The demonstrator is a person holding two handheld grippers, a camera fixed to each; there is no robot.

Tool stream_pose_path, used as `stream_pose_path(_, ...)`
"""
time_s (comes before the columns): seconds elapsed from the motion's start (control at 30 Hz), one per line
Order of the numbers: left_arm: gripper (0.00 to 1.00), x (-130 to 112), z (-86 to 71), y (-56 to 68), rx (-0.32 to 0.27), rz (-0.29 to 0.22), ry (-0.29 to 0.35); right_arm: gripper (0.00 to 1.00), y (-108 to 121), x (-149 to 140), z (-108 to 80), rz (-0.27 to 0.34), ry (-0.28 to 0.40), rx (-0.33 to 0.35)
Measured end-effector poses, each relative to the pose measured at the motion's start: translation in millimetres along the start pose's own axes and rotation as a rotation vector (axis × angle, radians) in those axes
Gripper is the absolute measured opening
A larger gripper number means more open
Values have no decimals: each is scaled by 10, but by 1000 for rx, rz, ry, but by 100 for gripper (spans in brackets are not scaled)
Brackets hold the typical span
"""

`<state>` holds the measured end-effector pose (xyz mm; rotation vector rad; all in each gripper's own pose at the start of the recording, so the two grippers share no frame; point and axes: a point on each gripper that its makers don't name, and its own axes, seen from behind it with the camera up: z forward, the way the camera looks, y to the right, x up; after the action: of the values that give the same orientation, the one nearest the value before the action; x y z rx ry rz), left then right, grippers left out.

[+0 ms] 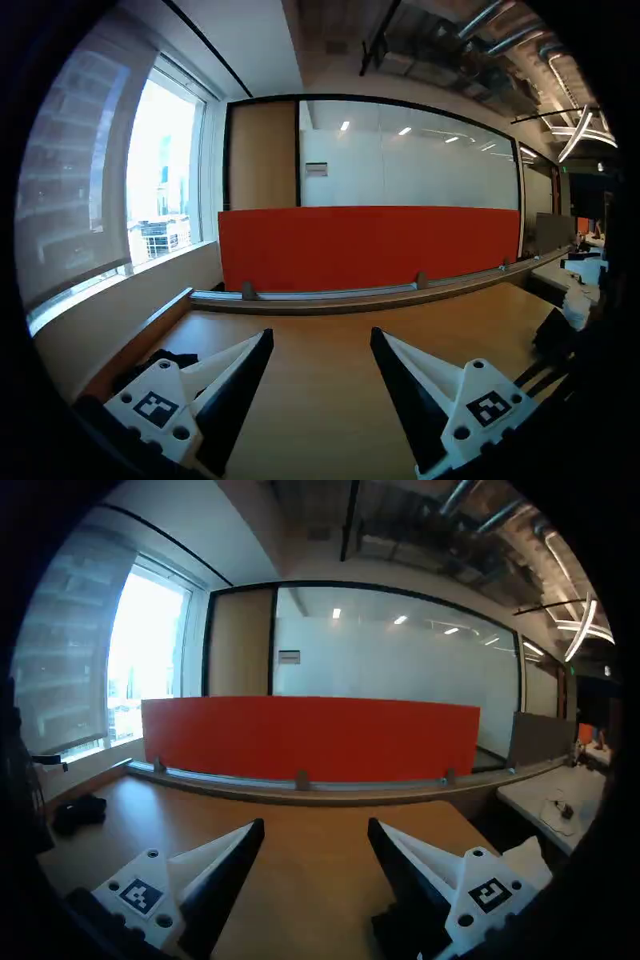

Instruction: Fold towel

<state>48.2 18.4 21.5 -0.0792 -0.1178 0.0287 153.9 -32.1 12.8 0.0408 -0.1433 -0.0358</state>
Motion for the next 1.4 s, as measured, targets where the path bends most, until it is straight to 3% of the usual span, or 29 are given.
stream_pose_path(0.3,90,-77,60,33,-10,27,24,100,-40,9,-25,13,18,-13)
stream_pose_path(0.57,90,-363,114,35,9,43,34,100,-141,-166,-42,18,16,-1)
stream_pose_path(1.1,90,-783,141,-169,70,34,84,100,-173,-298,-46,108,22,7)
stream_pose_path(1.4,90,-1021,110,-238,98,40,101,100,-194,-381,-18,111,27,2)
